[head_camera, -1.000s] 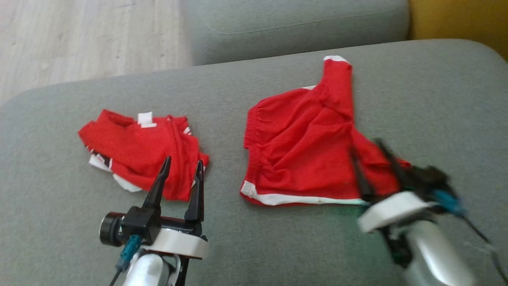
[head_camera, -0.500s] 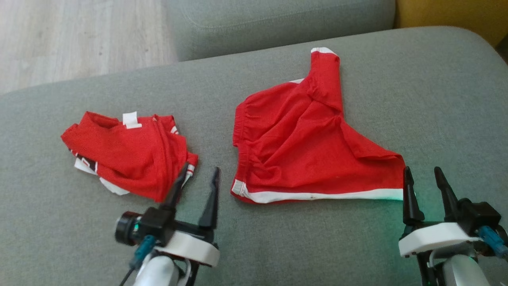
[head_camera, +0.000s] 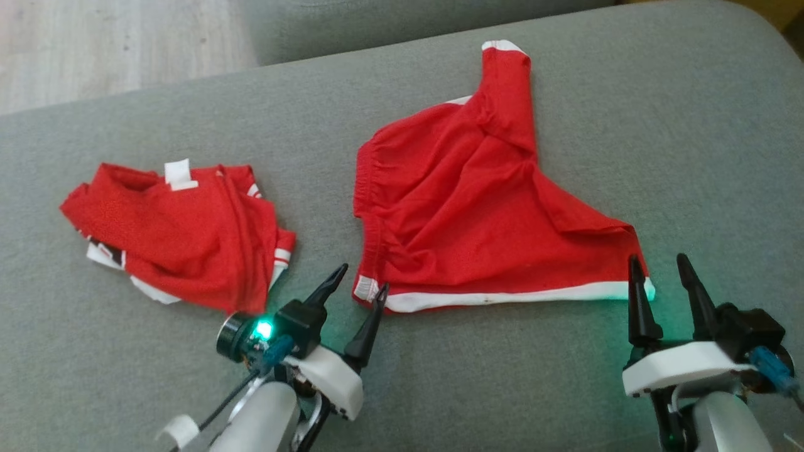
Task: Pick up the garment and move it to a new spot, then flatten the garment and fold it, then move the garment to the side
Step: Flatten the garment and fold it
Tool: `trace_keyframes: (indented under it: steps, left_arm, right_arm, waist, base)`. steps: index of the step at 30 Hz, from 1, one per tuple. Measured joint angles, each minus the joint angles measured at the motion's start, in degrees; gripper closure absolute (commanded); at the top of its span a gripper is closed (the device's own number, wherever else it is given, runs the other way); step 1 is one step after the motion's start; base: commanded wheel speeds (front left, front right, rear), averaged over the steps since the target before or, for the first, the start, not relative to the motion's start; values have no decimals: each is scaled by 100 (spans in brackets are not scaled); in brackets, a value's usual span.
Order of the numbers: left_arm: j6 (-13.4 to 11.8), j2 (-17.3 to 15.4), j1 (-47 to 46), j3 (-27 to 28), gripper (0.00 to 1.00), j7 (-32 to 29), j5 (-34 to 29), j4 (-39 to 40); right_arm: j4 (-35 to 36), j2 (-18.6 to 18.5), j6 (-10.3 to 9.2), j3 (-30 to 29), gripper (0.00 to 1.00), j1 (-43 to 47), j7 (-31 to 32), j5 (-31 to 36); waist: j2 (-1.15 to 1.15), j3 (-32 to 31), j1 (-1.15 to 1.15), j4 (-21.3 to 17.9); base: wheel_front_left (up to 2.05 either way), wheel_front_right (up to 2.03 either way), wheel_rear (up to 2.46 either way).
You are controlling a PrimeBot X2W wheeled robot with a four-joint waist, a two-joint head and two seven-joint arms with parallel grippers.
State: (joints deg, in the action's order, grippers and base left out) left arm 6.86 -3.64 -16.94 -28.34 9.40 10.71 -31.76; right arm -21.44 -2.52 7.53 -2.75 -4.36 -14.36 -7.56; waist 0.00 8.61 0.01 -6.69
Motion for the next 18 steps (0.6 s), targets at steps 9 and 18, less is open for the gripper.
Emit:
trace_keyframes:
  steps: [9,18]
  left_arm:
    - [29,-94,-174,-301,32,-82,204,-292]
    - [21,-146,-173,-455,100,45,352,-212]
  right_arm:
    - [-121,0,0,-44,0,-79,0,0]
    - [-432,0,0,-55,0,-80,0,59]
  waist:
    - [0,68,0,-115]
    - [0,-67,0,-83]
  base:
    - [0,0,0]
    - [0,0,0]
